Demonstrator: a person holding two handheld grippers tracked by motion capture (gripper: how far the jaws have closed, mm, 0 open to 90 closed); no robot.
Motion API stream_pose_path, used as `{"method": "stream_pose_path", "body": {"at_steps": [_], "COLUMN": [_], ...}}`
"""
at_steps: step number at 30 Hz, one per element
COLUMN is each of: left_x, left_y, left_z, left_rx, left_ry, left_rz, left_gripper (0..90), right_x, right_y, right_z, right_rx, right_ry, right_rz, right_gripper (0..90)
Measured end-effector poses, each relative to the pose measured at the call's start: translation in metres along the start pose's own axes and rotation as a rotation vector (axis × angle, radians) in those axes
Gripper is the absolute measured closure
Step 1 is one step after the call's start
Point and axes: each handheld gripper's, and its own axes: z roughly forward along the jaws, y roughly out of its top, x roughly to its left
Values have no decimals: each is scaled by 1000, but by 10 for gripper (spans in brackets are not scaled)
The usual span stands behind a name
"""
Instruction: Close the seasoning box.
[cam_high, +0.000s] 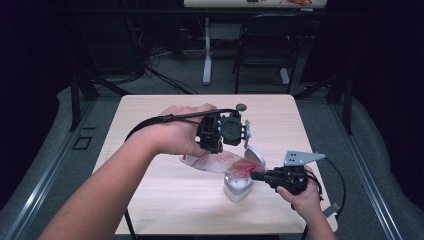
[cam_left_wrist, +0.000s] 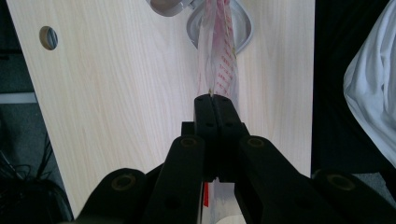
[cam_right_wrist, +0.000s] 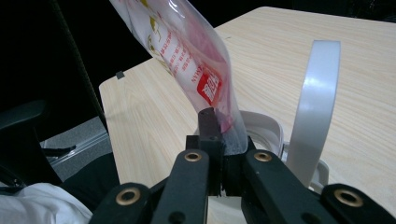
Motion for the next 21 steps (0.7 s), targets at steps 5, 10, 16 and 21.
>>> {"method": "stream_pose_path", "body": {"at_steps": [5, 10, 16, 21], "left_x": [-1, -1, 0, 0], "left_y": [0, -1, -1, 0], "left_z": [-1, -3, -2, -2], "left_rx": [0, 0, -6, -15], "left_ry": [-1, -1, 0, -1], "left_rz": [-4, -4, -7, -7], "left_gripper": [900, 900, 900, 900], "right_x": [1, 3, 2, 0], "right_y": [1, 1, 1, 0], "right_z": [0, 1, 2, 2], "right_rx": [2, 7, 8, 11], "right_ry": [1, 1, 7, 11], "right_rz": [-4, -11, -4, 4], "right_gripper": [897, 897, 898, 899]}}
